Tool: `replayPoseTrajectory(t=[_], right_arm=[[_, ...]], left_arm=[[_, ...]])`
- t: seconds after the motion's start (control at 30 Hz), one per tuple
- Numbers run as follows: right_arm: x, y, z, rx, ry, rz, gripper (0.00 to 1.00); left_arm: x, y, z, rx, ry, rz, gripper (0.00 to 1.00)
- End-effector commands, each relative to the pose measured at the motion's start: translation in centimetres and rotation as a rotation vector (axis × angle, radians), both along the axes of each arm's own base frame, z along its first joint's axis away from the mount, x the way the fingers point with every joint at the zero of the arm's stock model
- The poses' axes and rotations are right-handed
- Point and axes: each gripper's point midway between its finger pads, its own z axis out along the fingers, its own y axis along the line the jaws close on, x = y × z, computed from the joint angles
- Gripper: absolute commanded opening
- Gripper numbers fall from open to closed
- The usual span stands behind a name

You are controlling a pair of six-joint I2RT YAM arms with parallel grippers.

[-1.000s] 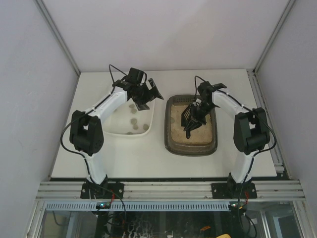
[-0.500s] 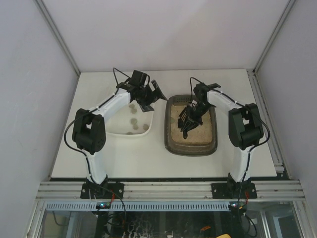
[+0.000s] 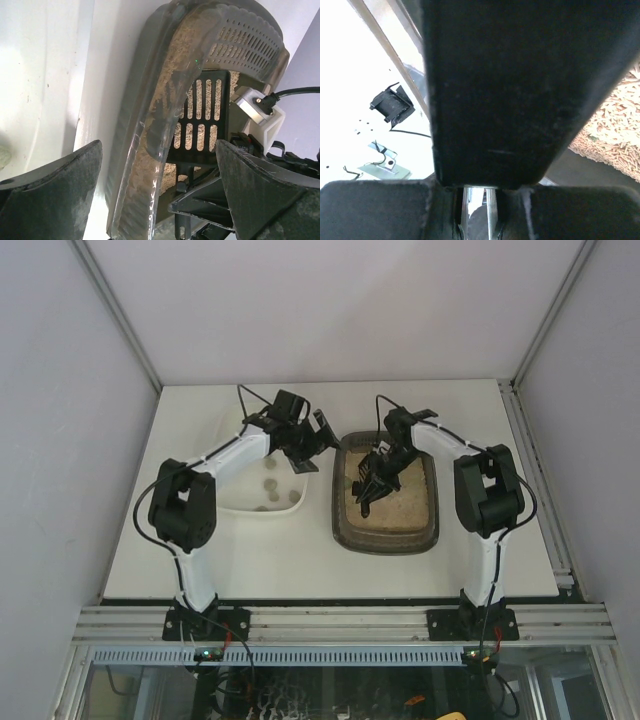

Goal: Clean the litter box

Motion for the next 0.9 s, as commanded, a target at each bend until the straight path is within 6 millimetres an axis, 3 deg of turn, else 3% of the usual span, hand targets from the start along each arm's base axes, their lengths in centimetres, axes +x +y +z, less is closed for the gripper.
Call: replayPoseTrajectory(t=[0.0, 0.5, 0.73, 0.87], right_arm=[[-0.5, 2.3, 0.2, 0.145, 0.011, 0.028, 0.00], [-1.5, 3.1, -0.2, 0.268, 0.046, 0.023, 0.00], [-1.4, 4.5, 0.3, 0.409, 0.041, 0.026, 0.00], [-0.6, 4.0, 0.6, 0.420, -0.001, 0.005, 0.00]], left_arm=[[-0.6, -2.0, 0.4, -0.038, -0.012, -0.025, 0.98], [-3.0, -5.1, -1.0, -0.103, 0.012, -0.039, 0.98], [-2.9, -5.1, -1.2, -0.095, 0.006, -0.045, 0.98], [-2.9, -5.2, -1.2, -0.095, 0.007, -0.049, 0.98]])
